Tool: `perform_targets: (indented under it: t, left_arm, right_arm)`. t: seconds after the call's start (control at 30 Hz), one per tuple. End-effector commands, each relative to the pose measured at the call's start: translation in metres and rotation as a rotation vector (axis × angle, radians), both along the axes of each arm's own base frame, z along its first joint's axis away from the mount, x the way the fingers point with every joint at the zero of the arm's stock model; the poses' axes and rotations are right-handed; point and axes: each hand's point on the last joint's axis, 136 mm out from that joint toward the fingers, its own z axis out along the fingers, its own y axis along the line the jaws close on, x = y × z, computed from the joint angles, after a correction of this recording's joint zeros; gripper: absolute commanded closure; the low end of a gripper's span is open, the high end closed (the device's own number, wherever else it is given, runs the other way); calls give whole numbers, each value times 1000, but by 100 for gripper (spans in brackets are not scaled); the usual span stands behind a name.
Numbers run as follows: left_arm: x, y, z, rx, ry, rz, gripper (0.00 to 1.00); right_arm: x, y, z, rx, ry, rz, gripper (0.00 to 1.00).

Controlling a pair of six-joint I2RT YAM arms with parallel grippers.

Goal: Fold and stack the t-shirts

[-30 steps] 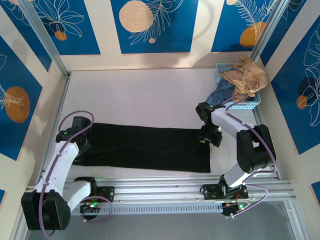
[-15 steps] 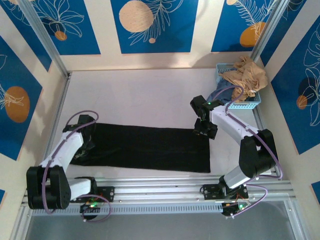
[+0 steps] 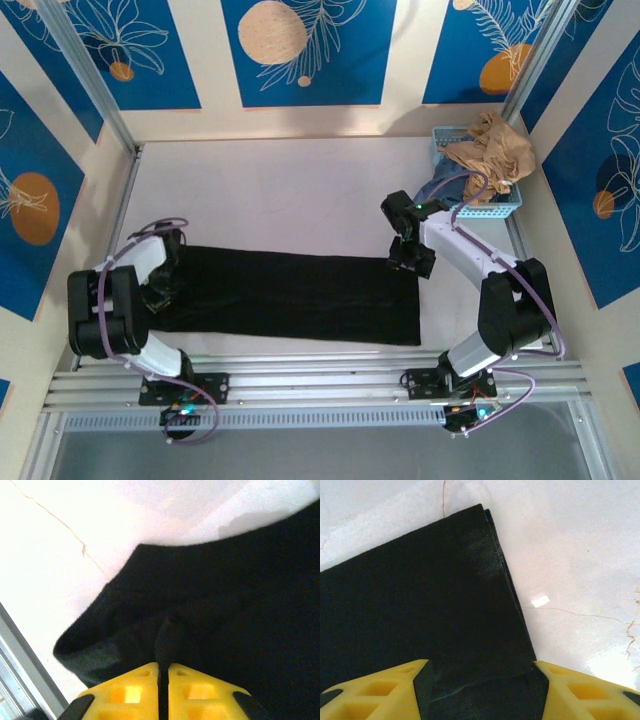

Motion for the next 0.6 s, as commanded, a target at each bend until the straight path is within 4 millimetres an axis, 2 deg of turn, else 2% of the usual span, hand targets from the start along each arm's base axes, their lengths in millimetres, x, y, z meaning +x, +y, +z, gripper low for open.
perform_targets:
  t: [0.0, 0.03, 0.07, 0.1, 0.23, 0.33, 0.43, 0.57]
  left_arm:
    - [8, 9, 6, -5, -36, 84, 53]
    - [11, 10, 10, -6, -48, 89, 41]
    - [15, 11, 16, -6, -67, 88, 34]
    - [19, 10, 23, -12, -88, 85, 31]
    - [26, -6, 61, -58, -230, 96, 29]
    - [25, -32, 79, -126, -326, 79, 32]
    - [15, -67, 75, -236, -323, 76, 37]
    - [5, -102, 51, -355, -333, 142, 49]
  right_arm:
    - [0, -1, 8, 18, -13, 0, 44]
    - [1, 1, 6, 43, -10, 8, 44]
    - [5, 6, 4, 87, -9, 19, 44]
    - [8, 10, 2, 128, -1, 24, 44]
    - [18, 20, -7, 219, 42, 51, 44]
    - [27, 28, -14, 274, 72, 73, 44]
    - [34, 35, -21, 299, 98, 89, 46]
    - [42, 44, -34, 322, 138, 94, 50]
